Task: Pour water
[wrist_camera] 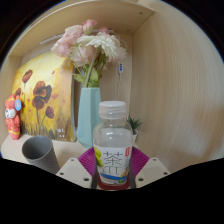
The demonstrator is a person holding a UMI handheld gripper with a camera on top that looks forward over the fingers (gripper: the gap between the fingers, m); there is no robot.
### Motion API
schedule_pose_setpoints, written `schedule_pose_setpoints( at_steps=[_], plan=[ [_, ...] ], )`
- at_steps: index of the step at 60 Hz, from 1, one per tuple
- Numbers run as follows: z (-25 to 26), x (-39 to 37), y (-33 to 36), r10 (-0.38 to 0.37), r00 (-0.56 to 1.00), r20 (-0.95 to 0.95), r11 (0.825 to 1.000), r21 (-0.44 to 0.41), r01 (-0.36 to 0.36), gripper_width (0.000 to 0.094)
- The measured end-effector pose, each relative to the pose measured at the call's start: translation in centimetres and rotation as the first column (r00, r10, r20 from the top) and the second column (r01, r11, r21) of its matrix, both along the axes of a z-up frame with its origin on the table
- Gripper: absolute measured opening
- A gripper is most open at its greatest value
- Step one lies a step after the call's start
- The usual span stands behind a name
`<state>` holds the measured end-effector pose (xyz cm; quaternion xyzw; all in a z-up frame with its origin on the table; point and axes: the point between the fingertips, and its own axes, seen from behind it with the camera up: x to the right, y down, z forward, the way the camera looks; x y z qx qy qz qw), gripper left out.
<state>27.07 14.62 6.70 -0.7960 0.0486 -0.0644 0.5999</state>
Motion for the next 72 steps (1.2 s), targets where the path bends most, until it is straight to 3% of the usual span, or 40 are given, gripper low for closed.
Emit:
schedule_pose_setpoints(
  at_steps=[11,19,33,44,50,58,72],
  plan=[
    [-0.1,-0.1,0.4,0.020,0.999,0.046,1.000,-0.003,-0.020,0.0553],
    [-2.7,0.9,-0.6,-0.030,0.998,0.051,0.992,-0.122,0.036,0.0779],
    [-5.8,-1.3,-7.0,-0.020,1.000,0.004,0.965,-0.261,0.020,0.0780],
    [-6.4,-5.9,-15.0,0.006,0.999,-0.034,0.916,-0.400,-0.019,0.0777],
    [-4.3,-8.7,-18.1,0.018,0.998,-0.065,0.900,-0.434,-0.044,0.0779],
    [0.3,-11.9,-19.7,0.057,0.997,-0.058,0.899,-0.431,-0.077,0.0781],
    [8.4,-17.2,-18.1,0.157,0.986,-0.050,0.923,-0.349,-0.164,0.0780]
  ],
)
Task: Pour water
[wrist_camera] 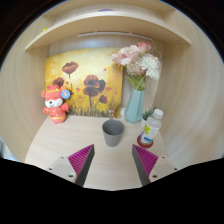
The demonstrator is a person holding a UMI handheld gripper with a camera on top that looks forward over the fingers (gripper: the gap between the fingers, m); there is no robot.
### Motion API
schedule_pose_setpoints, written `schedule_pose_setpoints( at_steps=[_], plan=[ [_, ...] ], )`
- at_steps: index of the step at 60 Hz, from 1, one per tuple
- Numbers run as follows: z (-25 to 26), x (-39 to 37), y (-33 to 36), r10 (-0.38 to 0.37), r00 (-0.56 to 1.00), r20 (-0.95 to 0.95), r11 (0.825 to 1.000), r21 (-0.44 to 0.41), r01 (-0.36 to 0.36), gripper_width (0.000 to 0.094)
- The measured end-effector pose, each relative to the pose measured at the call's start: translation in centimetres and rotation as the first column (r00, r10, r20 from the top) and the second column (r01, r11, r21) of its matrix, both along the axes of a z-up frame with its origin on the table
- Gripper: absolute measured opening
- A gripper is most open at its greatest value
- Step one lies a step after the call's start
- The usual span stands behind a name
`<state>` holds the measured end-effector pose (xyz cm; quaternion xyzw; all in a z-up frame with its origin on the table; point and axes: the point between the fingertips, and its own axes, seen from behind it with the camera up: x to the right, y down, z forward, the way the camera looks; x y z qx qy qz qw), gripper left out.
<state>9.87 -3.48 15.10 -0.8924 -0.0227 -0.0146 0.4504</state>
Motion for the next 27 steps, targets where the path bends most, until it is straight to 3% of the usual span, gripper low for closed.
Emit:
schedule_pose_setpoints(
  at_steps=[11,27],
  plan=[
    [4.1,-2.4,1.0,0.033,0.999,-0.012,0.997,0.071,-0.032,0.0779],
    [5.8,-2.5,1.3,0.024,1.000,-0.019,0.997,0.075,-0.023,0.0784]
  ],
)
